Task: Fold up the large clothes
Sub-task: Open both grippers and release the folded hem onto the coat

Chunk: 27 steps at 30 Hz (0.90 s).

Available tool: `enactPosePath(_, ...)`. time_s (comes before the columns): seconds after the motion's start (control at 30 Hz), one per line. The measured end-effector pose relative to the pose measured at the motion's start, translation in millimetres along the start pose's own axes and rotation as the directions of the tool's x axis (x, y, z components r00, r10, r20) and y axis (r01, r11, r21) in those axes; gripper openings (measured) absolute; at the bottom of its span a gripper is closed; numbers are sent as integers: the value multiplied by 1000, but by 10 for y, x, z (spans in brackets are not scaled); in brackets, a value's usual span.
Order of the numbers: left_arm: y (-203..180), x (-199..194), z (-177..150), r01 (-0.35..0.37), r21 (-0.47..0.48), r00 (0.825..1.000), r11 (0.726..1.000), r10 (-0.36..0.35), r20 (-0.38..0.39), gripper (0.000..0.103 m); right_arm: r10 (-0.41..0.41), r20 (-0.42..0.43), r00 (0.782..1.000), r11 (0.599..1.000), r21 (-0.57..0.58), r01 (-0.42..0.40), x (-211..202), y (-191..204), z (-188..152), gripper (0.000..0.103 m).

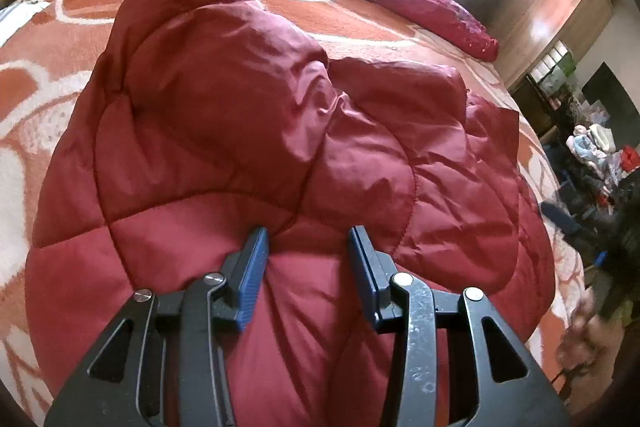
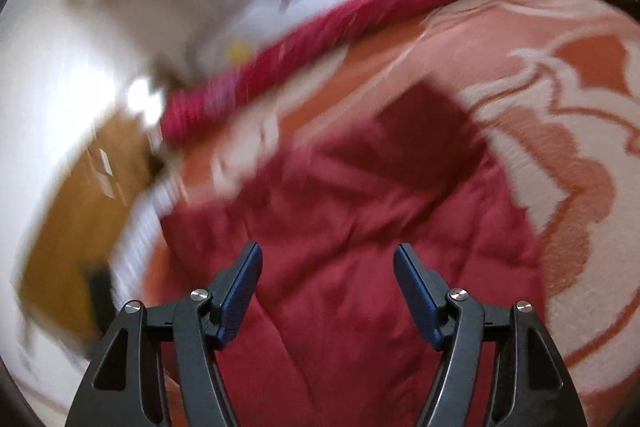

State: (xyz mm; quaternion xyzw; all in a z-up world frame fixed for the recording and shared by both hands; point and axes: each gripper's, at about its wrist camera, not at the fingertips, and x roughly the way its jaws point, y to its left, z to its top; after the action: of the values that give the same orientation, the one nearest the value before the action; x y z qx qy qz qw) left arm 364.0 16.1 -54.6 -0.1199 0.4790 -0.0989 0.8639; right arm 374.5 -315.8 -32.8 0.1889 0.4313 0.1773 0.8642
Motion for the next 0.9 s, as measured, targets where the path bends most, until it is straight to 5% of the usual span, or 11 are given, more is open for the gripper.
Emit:
enactPosePath(0.07,-6,21,19,1,10,1000,1000,0,-4,40,-111,-81,991,991,-90,104,308,110,-113,70)
enactPosePath(0.2,52,86,78,25,2,999,1000,-25,-20,40,-185,-97,978,978,-114,174,577,61,-138,73)
enactPosePath(0.6,176,149,114,20,-25,999,999,-21,-35,39,-205,-116,972,978,-53,200,848,-79,7,76)
enactPosePath(0.9,264,-439,-107,75,-57,997,996,-74,19,41,-187,-114,976,982,-45,183,819,-109,12,77)
